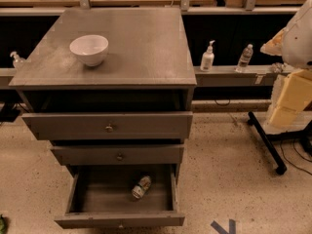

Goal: Pick 7up can from bottom drawer and place on counter

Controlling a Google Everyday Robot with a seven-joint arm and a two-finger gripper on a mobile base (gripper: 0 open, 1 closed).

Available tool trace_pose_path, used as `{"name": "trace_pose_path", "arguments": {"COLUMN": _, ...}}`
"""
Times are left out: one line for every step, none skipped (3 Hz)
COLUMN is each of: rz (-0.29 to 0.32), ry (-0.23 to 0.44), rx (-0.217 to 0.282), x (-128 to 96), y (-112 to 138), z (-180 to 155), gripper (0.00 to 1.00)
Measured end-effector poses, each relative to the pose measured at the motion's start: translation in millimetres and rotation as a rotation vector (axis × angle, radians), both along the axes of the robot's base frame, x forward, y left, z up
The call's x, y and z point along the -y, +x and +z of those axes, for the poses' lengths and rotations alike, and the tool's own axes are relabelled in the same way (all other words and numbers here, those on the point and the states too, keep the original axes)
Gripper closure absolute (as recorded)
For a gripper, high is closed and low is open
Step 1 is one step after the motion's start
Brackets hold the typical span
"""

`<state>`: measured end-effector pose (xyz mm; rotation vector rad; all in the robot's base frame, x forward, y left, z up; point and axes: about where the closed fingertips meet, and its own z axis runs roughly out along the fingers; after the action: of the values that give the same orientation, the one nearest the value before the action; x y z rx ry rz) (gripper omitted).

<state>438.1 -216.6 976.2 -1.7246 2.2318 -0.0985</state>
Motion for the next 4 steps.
{"name": "trace_pose_path", "arguments": {"rz": 0.000, "ry": 0.000, "rx": 0.000, "x": 0.0, "y": 0.0, "z": 0.0, "gripper": 0.00}}
{"name": "trace_pose_path", "arguments": {"rz": 0.051, "ry": 0.005, "rx": 0.000, "x": -22.3, "y": 4.2, "z": -27.8, "gripper": 0.00}}
{"name": "trace_pose_path", "arguments": {"rz": 0.167, "ry": 0.030, "rx": -0.004, "x": -67.8, "y": 2.4, "z": -71.9, "gripper": 0.00}}
{"name": "trace_pose_path", "arguments": {"rz": 0.215, "ry": 0.025, "rx": -0.037, "x": -84.1, "y": -7.0, "z": -105.0, "gripper": 0.00}}
